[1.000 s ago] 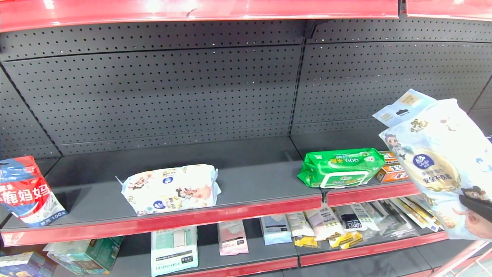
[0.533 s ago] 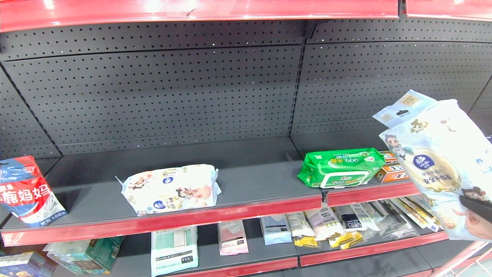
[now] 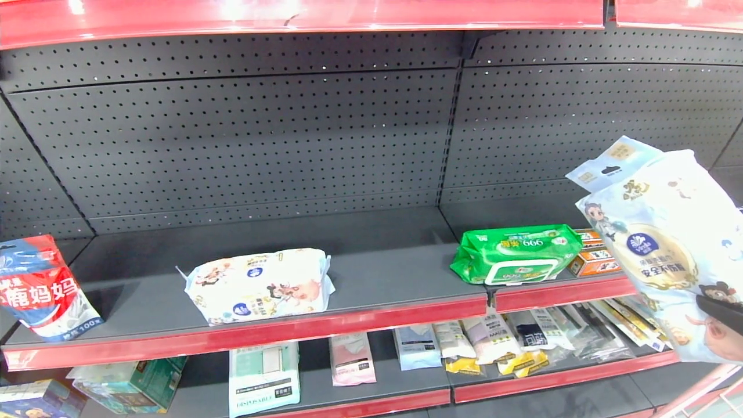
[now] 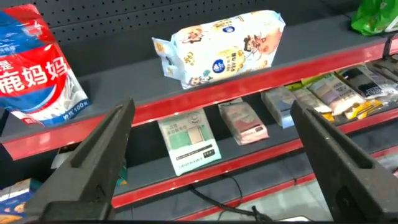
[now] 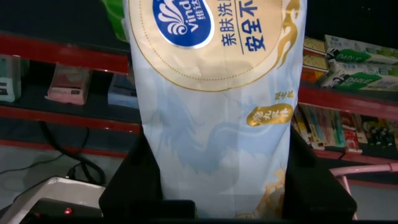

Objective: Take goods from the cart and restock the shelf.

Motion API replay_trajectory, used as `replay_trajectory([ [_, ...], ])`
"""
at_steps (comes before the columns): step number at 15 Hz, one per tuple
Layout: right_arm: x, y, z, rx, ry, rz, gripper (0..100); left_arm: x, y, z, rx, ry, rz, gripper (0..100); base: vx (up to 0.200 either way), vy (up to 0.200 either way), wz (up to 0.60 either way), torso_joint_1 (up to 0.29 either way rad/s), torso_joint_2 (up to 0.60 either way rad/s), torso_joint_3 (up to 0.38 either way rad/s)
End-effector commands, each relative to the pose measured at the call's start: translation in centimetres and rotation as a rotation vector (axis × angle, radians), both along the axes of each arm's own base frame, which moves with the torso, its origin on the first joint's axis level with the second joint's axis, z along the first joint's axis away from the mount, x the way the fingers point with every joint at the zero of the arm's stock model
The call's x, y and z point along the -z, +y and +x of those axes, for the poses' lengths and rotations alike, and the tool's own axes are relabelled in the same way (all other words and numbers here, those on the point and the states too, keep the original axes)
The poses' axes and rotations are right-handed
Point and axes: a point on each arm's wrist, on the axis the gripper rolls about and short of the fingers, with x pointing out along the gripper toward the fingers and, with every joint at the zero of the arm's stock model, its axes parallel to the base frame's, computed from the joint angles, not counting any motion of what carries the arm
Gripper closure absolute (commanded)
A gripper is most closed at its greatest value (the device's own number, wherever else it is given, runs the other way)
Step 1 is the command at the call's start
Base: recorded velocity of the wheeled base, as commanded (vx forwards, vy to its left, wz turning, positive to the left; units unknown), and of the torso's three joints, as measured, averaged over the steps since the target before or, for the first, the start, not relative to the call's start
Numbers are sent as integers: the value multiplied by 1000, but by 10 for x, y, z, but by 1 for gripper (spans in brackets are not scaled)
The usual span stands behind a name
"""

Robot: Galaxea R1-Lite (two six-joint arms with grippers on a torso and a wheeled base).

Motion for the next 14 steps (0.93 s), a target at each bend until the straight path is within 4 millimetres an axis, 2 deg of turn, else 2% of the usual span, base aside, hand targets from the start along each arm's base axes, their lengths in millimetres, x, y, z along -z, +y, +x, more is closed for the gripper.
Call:
replay_trajectory([
  [1, -1, 0, 1, -1, 1, -1, 100, 0, 0, 0, -1, 2, 0, 0, 0, 0, 600, 7, -2, 2],
  [8, -2, 0, 6, -8, 8, -1, 100, 2, 0, 0, 1, 6, 2, 0, 0, 0, 600, 10, 4, 0],
  [12, -12, 0, 24, -13, 14, -1, 100, 8, 0, -2, 4, -5, 3, 0, 0, 0, 0, 0, 0, 0],
  [14, -14, -1, 32, -14, 30, 0, 100, 18, -1, -5, 5, -14, 2, 0, 0, 0, 0, 0, 0, 0],
])
